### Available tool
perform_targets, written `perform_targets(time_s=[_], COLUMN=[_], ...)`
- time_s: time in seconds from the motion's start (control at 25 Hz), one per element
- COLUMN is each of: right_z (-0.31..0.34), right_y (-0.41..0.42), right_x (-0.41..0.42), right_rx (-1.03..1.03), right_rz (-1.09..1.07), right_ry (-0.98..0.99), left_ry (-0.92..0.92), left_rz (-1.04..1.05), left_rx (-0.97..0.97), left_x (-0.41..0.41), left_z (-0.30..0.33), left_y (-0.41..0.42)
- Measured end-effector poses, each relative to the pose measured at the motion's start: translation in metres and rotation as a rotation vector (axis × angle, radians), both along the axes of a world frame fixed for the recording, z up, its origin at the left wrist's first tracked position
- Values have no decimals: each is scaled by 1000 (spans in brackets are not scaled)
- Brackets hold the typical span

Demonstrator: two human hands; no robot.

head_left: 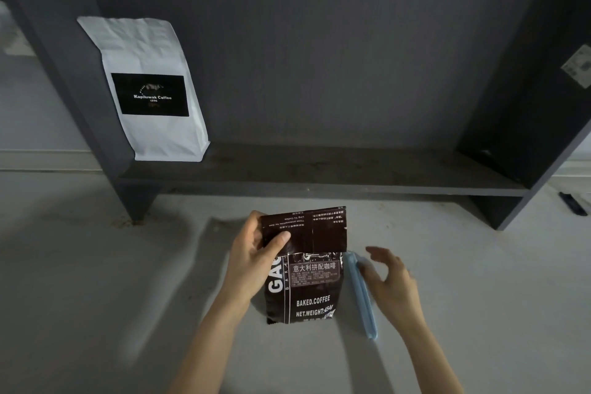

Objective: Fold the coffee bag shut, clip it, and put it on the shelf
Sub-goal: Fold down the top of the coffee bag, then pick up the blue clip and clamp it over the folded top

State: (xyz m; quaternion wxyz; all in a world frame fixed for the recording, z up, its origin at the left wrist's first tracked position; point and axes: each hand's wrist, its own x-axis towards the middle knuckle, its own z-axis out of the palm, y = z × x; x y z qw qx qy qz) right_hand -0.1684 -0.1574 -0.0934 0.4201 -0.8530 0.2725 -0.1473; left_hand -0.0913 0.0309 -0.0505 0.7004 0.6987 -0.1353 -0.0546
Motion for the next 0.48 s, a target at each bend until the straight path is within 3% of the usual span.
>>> perform_targets(time_s=[0.08,0.24,0.48], right_z=[-13,-18,-25], right_y=[4,11,12], right_x=[-3,-4,-6], right_rx=[-91,-126,-159], right_rz=[14,18,-39], right_ry=[212,423,472], left_ry=[16,13,20], left_rz=[-2,-12,-24], left_rx=[-10,-16,-12], left_x=[1,2,4], left_z=[-1,-3,-5], left_y=[0,0,0])
